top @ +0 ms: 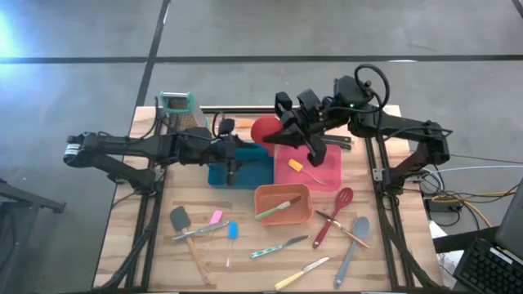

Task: Pick & Place Kitchen Items
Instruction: Put the red serving spoon into the blue bin

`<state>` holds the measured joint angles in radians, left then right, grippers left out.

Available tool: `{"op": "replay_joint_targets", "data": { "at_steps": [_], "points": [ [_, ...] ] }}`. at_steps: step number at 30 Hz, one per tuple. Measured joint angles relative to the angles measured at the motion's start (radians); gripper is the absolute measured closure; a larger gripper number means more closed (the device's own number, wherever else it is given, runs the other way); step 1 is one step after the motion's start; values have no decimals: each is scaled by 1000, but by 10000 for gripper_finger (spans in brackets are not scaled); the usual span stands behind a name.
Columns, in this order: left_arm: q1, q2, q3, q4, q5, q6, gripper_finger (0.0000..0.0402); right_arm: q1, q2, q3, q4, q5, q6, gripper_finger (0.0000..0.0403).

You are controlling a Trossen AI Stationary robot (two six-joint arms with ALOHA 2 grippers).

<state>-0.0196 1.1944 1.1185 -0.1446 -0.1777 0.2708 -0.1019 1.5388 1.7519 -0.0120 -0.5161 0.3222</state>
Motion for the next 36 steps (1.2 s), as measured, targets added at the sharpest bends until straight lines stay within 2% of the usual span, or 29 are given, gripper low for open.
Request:
{"op": "replay_joint_targets", "data": {
  "at_steps": [19, 29, 32, 36],
  "points": [
    [24, 99, 4, 181, -12, 10, 234, 0, 1, 0, 60, 2, 0, 384],
    [40, 166, 25, 205, -6, 8, 238, 6, 1, 0, 74, -1, 2, 384],
    [40, 171, 28, 205, -6, 8, 263, 6, 0, 0, 74, -5, 14, 384],
    [40, 165, 31, 202, -4, 12, 339, 6, 0, 0, 73, -8, 12, 384]
  ]
}}
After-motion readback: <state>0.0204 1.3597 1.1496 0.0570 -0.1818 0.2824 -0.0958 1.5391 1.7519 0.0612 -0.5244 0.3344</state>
